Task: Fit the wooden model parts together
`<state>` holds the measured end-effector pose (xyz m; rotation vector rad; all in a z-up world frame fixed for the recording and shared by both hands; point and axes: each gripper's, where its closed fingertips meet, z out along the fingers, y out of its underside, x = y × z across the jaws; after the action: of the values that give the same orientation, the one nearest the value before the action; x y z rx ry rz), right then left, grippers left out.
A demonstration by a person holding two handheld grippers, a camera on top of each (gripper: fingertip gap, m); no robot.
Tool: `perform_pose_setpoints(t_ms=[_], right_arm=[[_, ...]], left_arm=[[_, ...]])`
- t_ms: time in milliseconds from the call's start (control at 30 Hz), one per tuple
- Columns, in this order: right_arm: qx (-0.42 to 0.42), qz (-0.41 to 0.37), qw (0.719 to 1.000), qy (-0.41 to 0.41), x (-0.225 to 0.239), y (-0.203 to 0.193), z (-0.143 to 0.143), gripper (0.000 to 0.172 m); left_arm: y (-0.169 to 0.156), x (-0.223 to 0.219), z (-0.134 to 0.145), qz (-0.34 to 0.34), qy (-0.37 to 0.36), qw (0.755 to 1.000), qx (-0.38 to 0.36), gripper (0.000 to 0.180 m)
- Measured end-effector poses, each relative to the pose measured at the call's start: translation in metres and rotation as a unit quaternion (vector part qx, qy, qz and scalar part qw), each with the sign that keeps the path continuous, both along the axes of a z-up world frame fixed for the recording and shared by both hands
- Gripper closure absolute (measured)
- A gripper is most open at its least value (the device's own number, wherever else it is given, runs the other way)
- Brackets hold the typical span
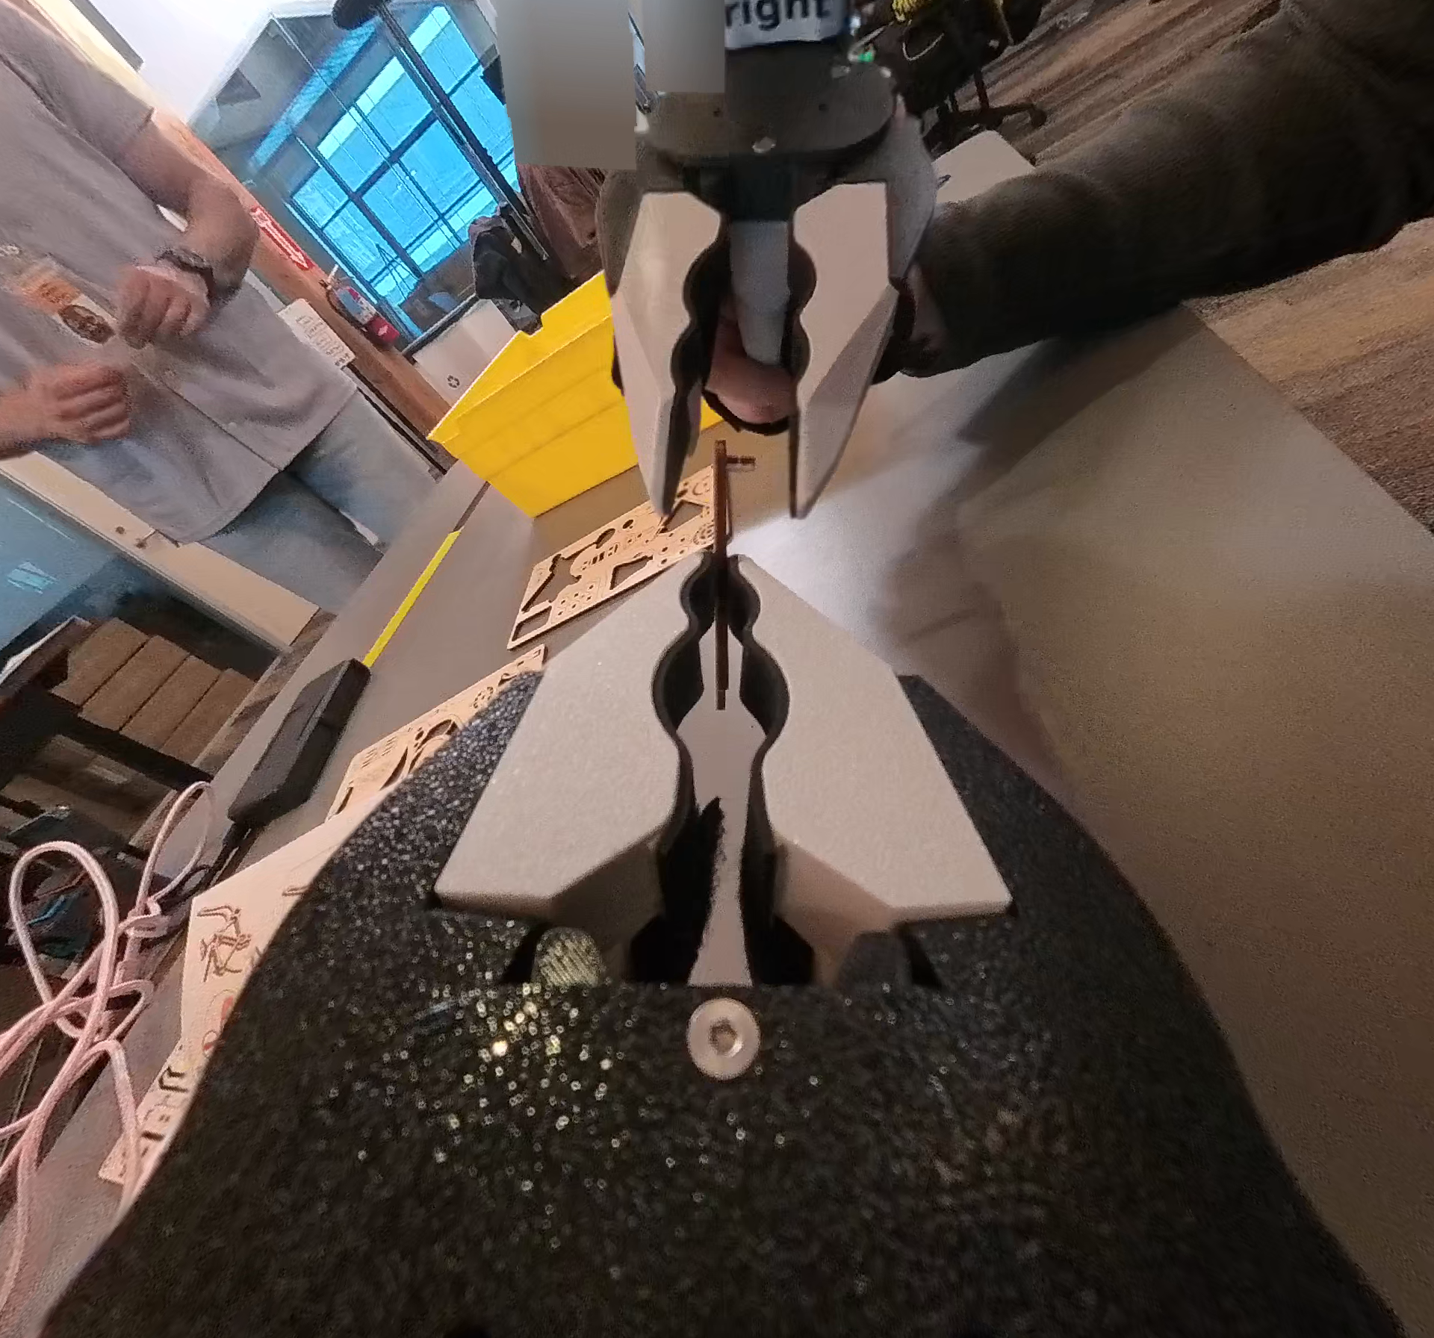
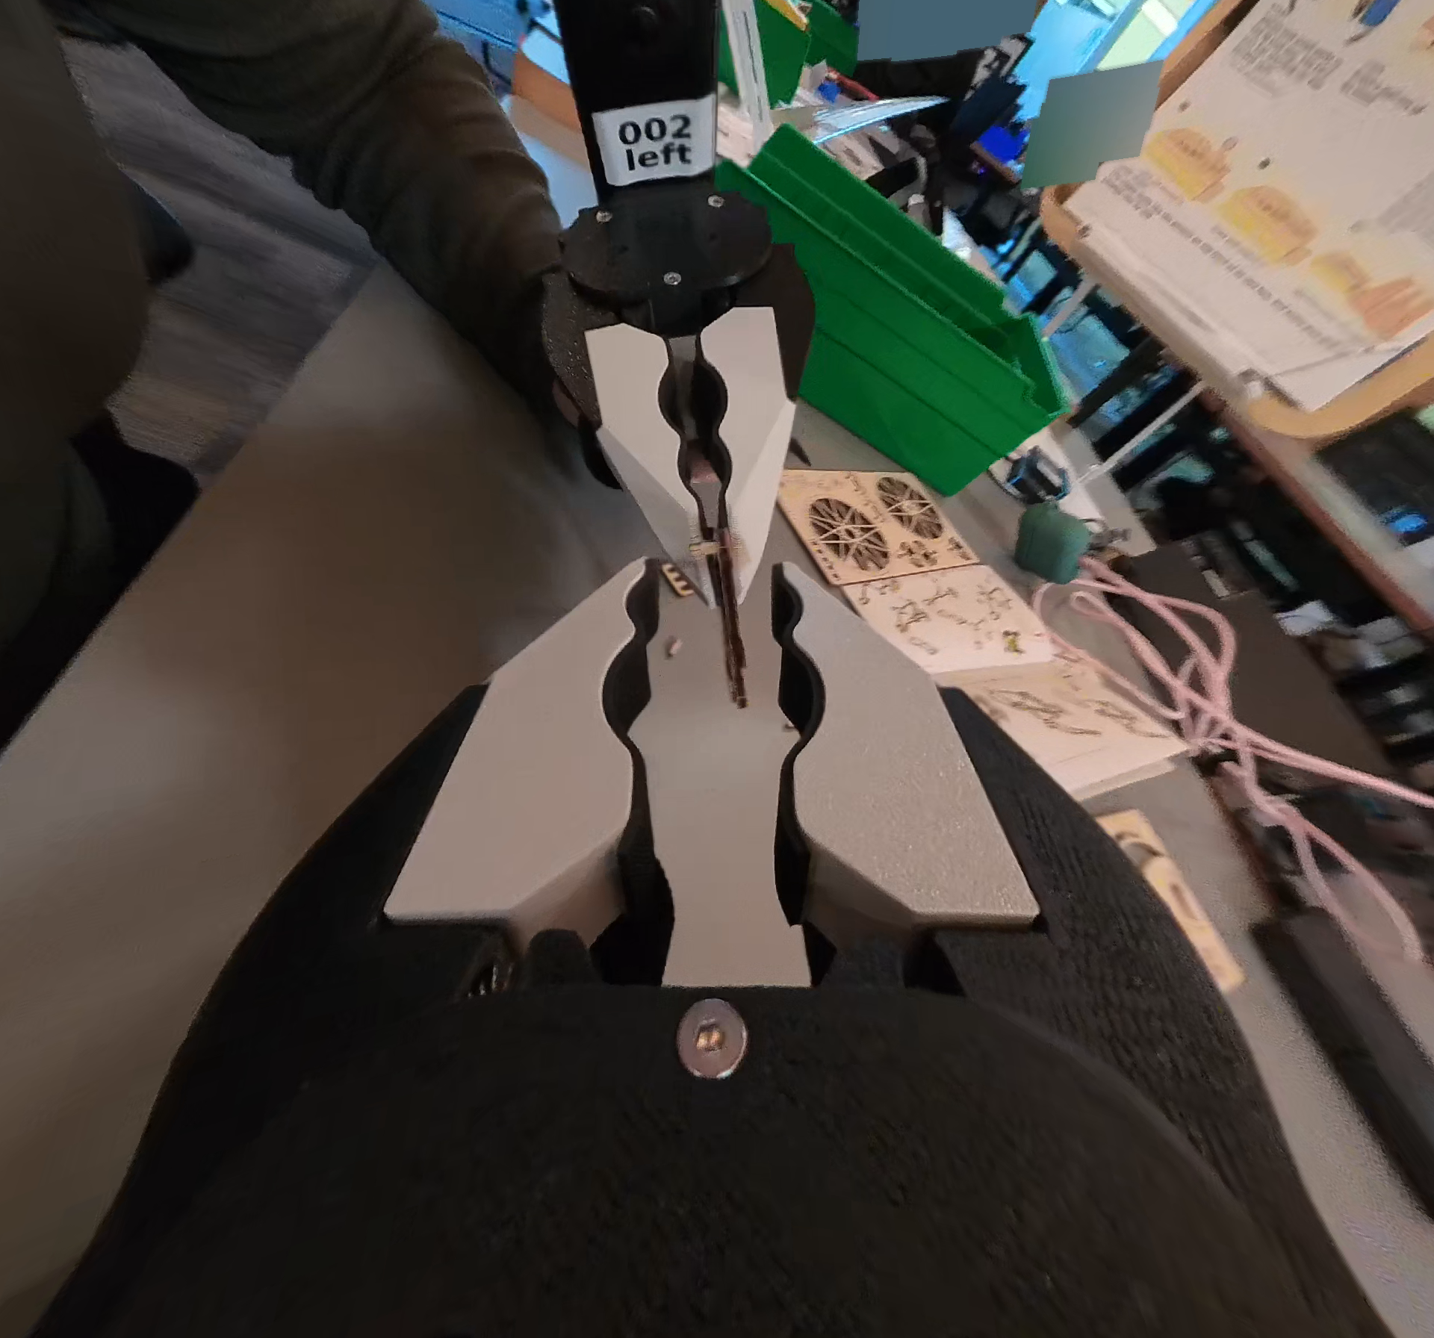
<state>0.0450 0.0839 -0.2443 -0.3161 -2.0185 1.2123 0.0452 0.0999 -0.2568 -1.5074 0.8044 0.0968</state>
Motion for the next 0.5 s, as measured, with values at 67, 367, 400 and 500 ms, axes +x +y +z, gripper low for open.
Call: perform_pose_setpoints(t_ms=[67,367,400,500], right_arm=[[-0.024,0.010,0.999,-0.027,0.0007,-0.0011,-0.0012,0.144],[-0.034,0.016,0.998,-0.041,0.0007,-0.0053,-0.0033,0.162],[-0.032,0.016,0.999,-0.041,0.0008,-0.0053,-0.0036,0.162],[-0.032,0.016,0.998,-0.043,0.0008,-0.0052,-0.0042,0.162]], left_arm=[[-0.0003,0.0019,-0.0014,-0.002,0.010,1.000,-0.001,0.180],[0.0000,0.0021,-0.0028,0.006,0.024,1.000,0.003,0.180],[0.0001,0.0025,-0.0033,0.005,0.023,1.000,0.002,0.180],[0.0001,0.0024,-0.0038,0.004,0.024,1.000,0.000,0.180]])
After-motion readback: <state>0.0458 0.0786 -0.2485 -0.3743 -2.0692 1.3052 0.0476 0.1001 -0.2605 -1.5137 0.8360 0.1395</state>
